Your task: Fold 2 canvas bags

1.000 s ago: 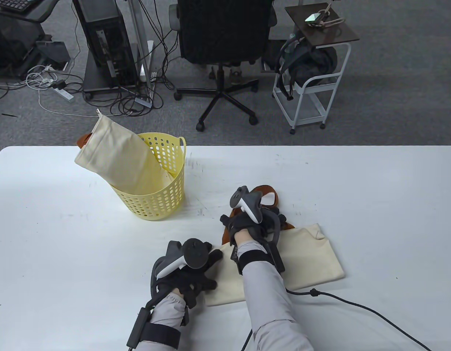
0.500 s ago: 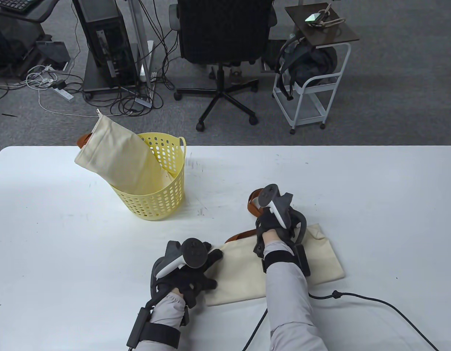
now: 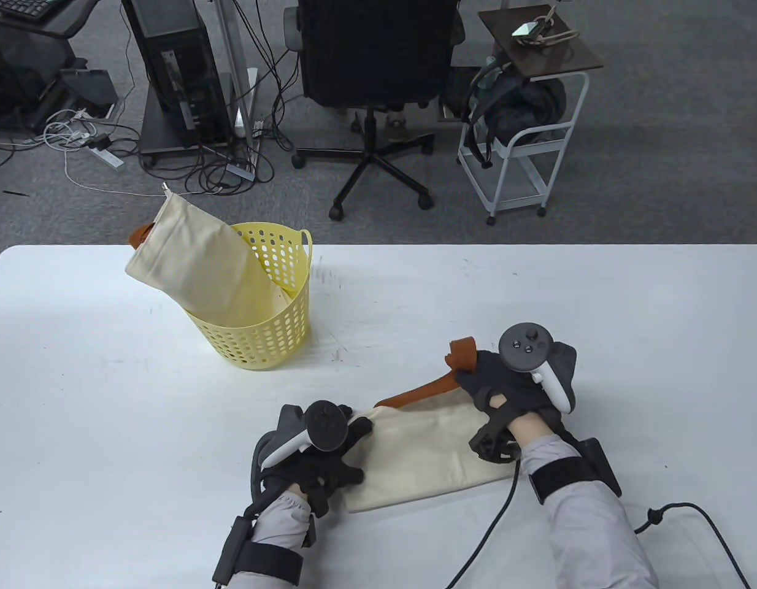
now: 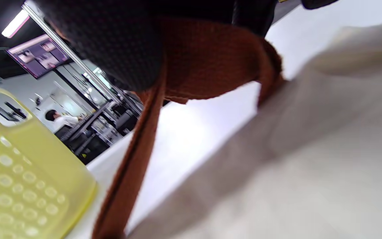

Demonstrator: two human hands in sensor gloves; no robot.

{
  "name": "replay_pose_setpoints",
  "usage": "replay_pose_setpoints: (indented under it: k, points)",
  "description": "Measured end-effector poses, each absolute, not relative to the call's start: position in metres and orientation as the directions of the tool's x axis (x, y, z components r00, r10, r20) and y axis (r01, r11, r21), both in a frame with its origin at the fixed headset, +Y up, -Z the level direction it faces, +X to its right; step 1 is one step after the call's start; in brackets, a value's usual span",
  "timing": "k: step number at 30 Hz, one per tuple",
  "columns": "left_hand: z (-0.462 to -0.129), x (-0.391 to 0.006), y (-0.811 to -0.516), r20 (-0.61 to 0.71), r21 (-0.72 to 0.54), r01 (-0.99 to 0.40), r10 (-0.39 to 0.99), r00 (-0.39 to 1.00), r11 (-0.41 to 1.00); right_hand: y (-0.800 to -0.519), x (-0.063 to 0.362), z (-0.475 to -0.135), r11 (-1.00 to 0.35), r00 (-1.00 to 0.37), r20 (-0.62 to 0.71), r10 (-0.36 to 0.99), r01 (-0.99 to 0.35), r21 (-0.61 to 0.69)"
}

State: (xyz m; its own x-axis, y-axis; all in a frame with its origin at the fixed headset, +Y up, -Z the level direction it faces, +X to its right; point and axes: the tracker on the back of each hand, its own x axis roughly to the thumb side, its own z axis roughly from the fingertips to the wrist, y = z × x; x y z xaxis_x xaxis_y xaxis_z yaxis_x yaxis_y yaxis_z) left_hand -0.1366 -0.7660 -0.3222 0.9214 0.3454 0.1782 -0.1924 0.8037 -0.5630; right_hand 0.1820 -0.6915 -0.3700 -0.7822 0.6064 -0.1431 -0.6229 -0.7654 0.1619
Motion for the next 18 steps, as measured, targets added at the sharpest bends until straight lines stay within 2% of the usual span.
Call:
replay_pose_setpoints:
  k: [5, 10, 15, 18]
  points:
    - [-0.322, -0.136, -0.767, 0.188, -0.57, -0.175, 0.336, 0.923, 0.802, -0.724, 0.199, -0.342, -0.759, -0.78, -0.198, 0.594, -0.624, 0.183]
    - [-0.319, -0.132, -0.768, 0.213, -0.545, -0.116, 0.27, 0.939, 0.831, -0.752, 0.202, -0.323, -0.754, -0.783, -0.191, 0.592, -0.622, 0.212]
    - [-0.319, -0.131, -0.768, 0.205, -0.542, -0.138, 0.29, 0.935, 0.829, -0.766, 0.204, -0.312, -0.75, -0.808, -0.211, 0.55, -0.589, 0.301]
    - [-0.317, -0.128, -0.767, 0.189, -0.505, -0.16, 0.289, 0.938, 0.848, -0.768, 0.205, -0.31, -0.745, -0.805, -0.208, 0.556, -0.593, 0.306]
